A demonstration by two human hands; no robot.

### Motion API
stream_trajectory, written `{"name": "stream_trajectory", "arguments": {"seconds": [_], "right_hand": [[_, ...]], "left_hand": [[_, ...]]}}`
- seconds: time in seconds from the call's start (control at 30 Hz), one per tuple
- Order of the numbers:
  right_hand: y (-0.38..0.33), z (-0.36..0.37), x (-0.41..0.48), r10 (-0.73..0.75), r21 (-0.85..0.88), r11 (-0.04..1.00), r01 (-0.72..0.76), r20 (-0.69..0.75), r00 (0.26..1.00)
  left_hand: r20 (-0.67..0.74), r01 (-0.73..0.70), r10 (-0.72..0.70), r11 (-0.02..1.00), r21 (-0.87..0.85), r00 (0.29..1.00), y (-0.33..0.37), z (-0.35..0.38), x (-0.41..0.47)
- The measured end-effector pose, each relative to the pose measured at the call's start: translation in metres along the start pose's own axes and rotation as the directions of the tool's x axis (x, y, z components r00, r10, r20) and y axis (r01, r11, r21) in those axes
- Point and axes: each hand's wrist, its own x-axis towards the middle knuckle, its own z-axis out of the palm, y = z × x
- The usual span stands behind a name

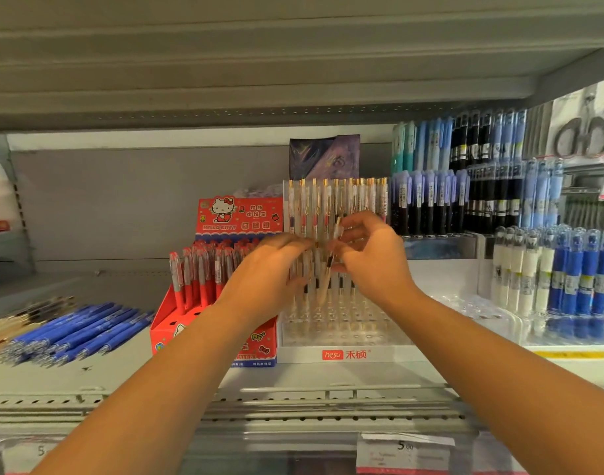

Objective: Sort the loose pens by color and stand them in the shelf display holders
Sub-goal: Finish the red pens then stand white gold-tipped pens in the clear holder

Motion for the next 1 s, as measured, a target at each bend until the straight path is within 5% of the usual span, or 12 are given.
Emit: {"name": "stream_trajectory", "arguments": {"seconds": [0.33, 0.8, 1.0], "right_hand": [[0.007, 0.016, -0.004, 0.005, -0.409, 0.907, 0.097, 0.241, 0.97], [-0.004, 0.0, -0.027, -0.12, -0.352, 0.921, 0.165, 0.147, 0.982], [-0.035, 0.022, -0.047, -0.065, -0.116, 0.985, 0.124, 0.421, 0.905]], "left_hand": [[-0.03, 0.018, -0.02, 0.998, -0.067, 0.999, -0.005, 0.008, 0.0], [0.084, 0.062, -0.045, 0.976, -0.207, 0.995, 0.005, -0.016, -0.02], [0.054, 0.308, -0.316, 0.851, -0.424, 0.947, -0.015, -0.055, -0.052]]}}
